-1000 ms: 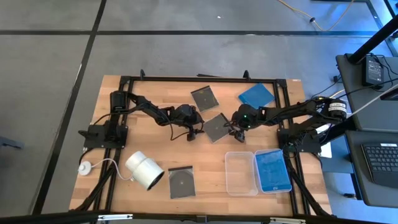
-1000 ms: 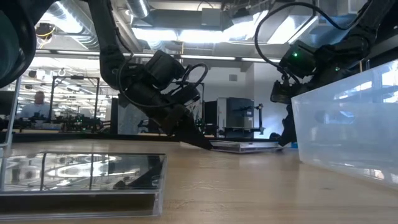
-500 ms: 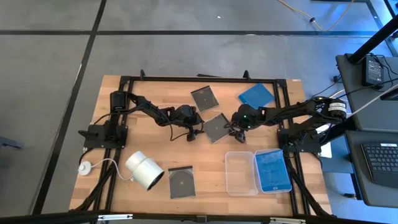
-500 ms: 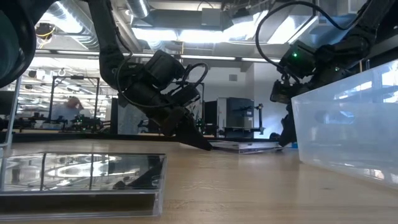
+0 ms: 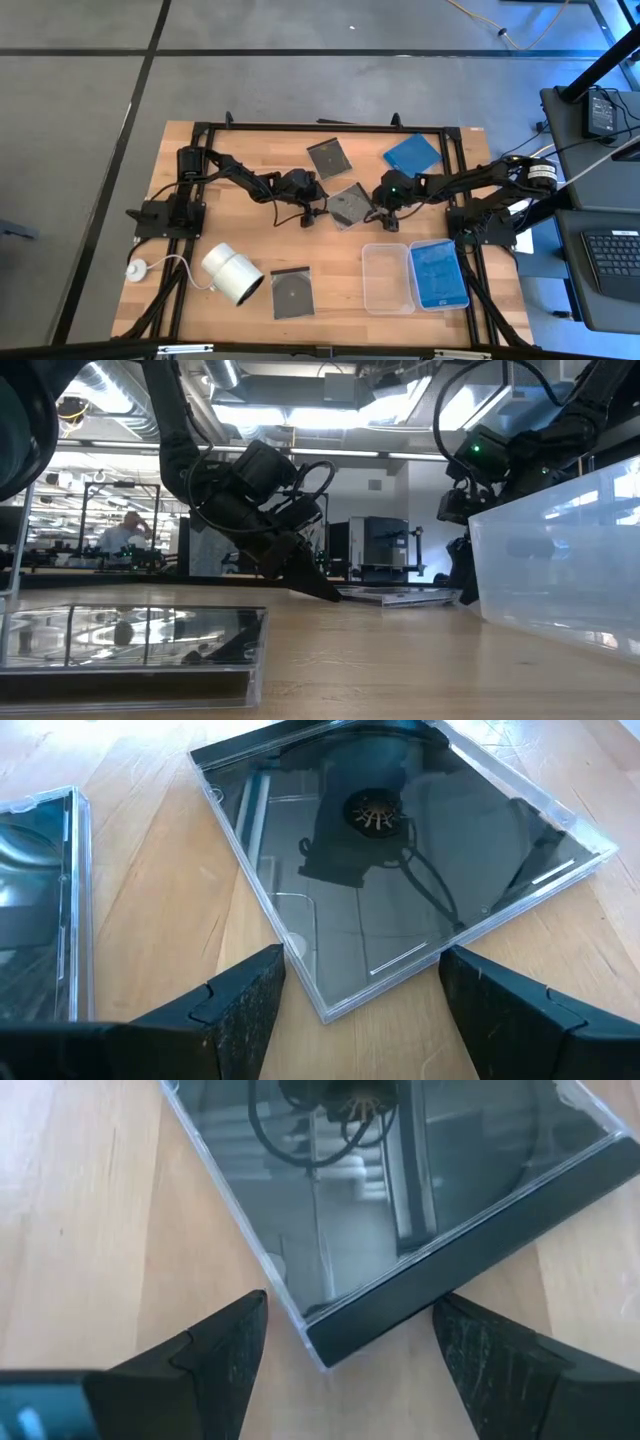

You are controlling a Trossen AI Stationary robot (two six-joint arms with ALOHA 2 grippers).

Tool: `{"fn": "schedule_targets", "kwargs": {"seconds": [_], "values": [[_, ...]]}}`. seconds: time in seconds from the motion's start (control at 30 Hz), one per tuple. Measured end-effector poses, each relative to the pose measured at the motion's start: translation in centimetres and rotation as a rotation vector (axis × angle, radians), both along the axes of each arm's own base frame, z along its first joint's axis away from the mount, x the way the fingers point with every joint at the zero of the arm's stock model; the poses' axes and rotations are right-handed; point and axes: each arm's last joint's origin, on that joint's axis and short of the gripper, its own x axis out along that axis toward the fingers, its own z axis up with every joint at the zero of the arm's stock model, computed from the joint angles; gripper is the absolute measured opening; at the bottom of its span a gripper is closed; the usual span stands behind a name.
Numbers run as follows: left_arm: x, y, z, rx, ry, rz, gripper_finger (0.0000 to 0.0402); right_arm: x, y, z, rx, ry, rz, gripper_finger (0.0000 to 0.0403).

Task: Pick & place jewel cases by type
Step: Put the middle black CD case into the left transparent bin

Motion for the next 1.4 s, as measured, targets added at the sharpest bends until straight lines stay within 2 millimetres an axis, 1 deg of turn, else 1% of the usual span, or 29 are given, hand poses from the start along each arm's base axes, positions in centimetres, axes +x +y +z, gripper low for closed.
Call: {"fn": "schedule_targets", "kwargs": {"seconds": [0.17,0.47,0.73,1.03,1.33,1.37,1.4], "values": [[0.0,0.0,0.0,0.0,0.0,0.0,0.0265,0.3,-0.1,0.1,0.001,-0.041,-0.01,0.0286],[0.0,0.0,0.0,0.019,0.003,-0.013,0.0265,0.5,-0.1,0.3,-0.013,-0.055,0.004,0.0287],[-0.2,0.5,-0.1,0.016,0.006,-0.012,0.0265,1.1,0.6,0.8,-0.074,-0.033,0.071,0.0287],[-0.2,0.5,0.0,0.028,0.006,-0.023,0.0265,0.9,1.2,0.9,-0.07,-0.019,0.102,0.0287],[-0.2,0.5,0.0,0.032,0.002,-0.022,0.0265,0.4,1.8,2.7,-0.062,-0.069,0.131,0.0287],[-0.2,0.5,0.0,0.033,0.001,-0.021,0.0265,0.5,1.9,2.8,-0.051,-0.084,0.136,0.0287],[-0.1,0.5,0.0,0.037,-0.003,-0.017,0.0265,1.1,2.0,3.2,-0.048,-0.159,0.156,0.0287]]}}
